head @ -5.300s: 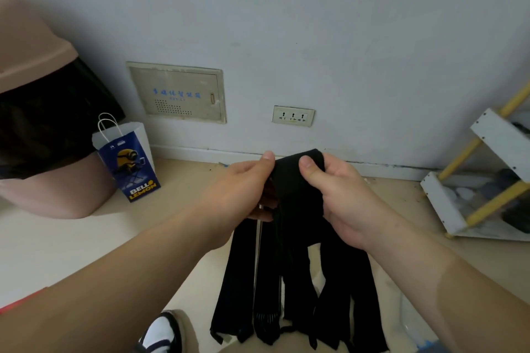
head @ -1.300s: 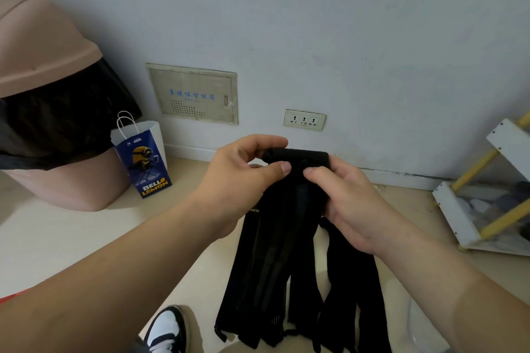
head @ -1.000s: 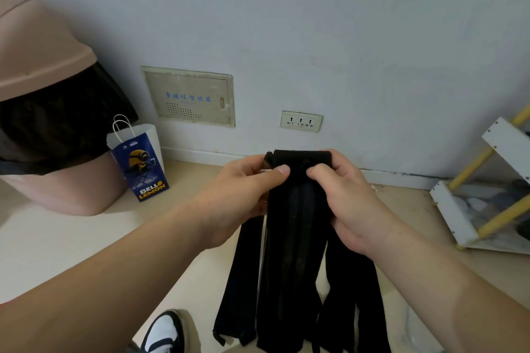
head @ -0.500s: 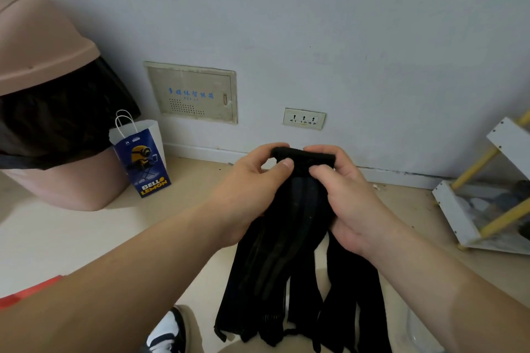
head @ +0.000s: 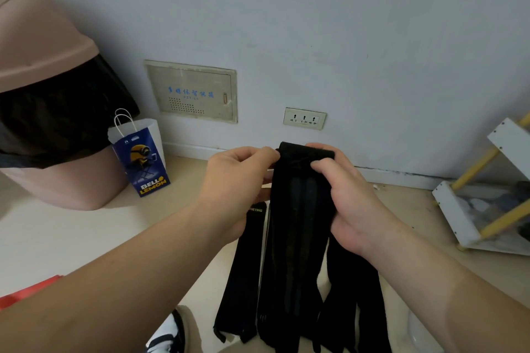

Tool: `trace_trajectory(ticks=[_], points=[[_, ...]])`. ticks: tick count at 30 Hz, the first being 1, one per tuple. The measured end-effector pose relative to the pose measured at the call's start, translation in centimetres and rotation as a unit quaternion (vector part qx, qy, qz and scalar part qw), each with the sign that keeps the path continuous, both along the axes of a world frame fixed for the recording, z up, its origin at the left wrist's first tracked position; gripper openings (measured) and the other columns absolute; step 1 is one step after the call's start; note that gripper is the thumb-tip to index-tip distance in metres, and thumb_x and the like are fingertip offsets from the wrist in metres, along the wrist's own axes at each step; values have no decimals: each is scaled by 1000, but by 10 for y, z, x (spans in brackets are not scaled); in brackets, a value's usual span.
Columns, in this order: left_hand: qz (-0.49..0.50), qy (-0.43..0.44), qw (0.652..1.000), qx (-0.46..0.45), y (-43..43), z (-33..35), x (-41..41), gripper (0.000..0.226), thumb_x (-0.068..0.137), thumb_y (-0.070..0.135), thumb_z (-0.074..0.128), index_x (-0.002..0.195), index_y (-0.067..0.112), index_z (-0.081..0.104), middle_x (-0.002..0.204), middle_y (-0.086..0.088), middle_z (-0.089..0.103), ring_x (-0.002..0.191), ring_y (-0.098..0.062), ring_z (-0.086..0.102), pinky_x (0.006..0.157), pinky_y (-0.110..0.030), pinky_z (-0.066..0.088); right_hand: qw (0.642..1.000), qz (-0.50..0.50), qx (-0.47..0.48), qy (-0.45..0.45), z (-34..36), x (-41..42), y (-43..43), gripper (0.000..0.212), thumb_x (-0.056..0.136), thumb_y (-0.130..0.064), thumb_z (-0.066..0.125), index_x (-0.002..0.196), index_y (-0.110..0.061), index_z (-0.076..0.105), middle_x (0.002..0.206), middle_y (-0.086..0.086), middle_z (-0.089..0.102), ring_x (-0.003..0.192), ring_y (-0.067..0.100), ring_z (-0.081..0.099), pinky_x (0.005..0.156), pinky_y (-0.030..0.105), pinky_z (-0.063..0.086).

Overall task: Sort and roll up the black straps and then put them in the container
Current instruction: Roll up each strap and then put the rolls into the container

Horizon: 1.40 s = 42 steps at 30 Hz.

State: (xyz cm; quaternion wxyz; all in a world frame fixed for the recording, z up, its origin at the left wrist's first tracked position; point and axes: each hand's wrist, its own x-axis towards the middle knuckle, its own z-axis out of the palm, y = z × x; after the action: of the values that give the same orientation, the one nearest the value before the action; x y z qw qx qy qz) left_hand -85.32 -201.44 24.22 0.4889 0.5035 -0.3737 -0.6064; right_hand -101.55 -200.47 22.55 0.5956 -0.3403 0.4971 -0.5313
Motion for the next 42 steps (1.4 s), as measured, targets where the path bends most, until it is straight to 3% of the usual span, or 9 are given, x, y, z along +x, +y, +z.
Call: trace_trajectory(ticks=[9, 12, 15, 20, 23, 28, 31, 39, 42], points=[[-166, -36, 985, 27, -4, -3, 11, 24, 106, 13, 60, 110, -4, 76, 96, -13, 78, 81, -18, 72, 73, -31, 64, 999, 43, -8, 23, -3, -4, 0, 29, 102, -15, 51, 105, -32, 75, 108, 9, 77, 96, 26, 73, 76, 41, 61], [-125, -49, 991, 10, -5, 0, 13, 20, 99, 15, 72, 100, -4, 78, 96, -21, 79, 80, -23, 74, 70, -30, 63, 998, 56, -20, 22, 1, -1, 1, 27, 103, -12, 52, 108, -28, 73, 104, 7, 76, 94, 22, 73, 79, 40, 61], [-44, -52, 998, -3, -8, 3, 16, 20, 86, 10, 85, 81, 1, 67, 75, -13, 75, 72, -27, 76, 68, -33, 65, 998, 58, -28, 26, 3, 1, 1, 26, 103, -13, 54, 110, -28, 73, 108, 9, 76, 99, 23, 73, 87, 45, 60], [-44, -103, 993, -45, -10, -1, 16, 22, 88, 8, 83, 103, 6, 67, 76, -8, 70, 63, -19, 69, 61, -32, 59, 996, 82, -24, 34, 0, 1, 3, 22, 105, -15, 58, 114, -29, 71, 107, 7, 78, 97, 21, 76, 80, 40, 62], [-83, -163, 981, -64, -9, -2, 17, 13, 92, 9, 79, 98, 4, 69, 75, -13, 71, 63, -21, 65, 58, -32, 57, 995, 83, -21, 54, -5, -1, 3, 22, 105, -13, 58, 113, -29, 71, 105, 8, 77, 95, 21, 76, 75, 37, 62], [-131, -93, 987, -29, -9, 0, 22, 13, 99, 1, 68, 111, -2, 70, 108, -27, 75, 87, -30, 73, 85, -44, 65, 992, 73, -44, 90, -7, -5, 1, 32, 104, -9, 58, 99, -37, 72, 99, 5, 74, 87, 20, 72, 79, 41, 60], [-173, -18, 985, 20, -9, 0, 22, 19, 102, 14, 64, 117, 3, 68, 101, -18, 74, 88, -30, 72, 87, -45, 64, 991, 69, -55, 99, -7, -5, 0, 32, 104, -7, 59, 99, -37, 71, 96, 4, 72, 79, 19, 71, 73, 39, 60], [-237, -82, 968, -19, -7, -8, 19, 27, 107, 12, 58, 133, 17, 67, 122, -28, 71, 103, -34, 73, 97, -54, 61, 995, 50, -38, 83, -5, 1, 4, 32, 102, -6, 59, 90, -33, 72, 88, 8, 71, 72, 20, 70, 58, 33, 59], [-234, -95, 967, -43, -6, -7, 18, 27, 108, 9, 55, 129, 21, 68, 112, -28, 73, 96, -35, 72, 94, -52, 62, 997, 46, -40, 57, -4, 2, 4, 34, 102, -4, 59, 88, -32, 72, 87, 9, 72, 73, 22, 70, 59, 34, 59]])
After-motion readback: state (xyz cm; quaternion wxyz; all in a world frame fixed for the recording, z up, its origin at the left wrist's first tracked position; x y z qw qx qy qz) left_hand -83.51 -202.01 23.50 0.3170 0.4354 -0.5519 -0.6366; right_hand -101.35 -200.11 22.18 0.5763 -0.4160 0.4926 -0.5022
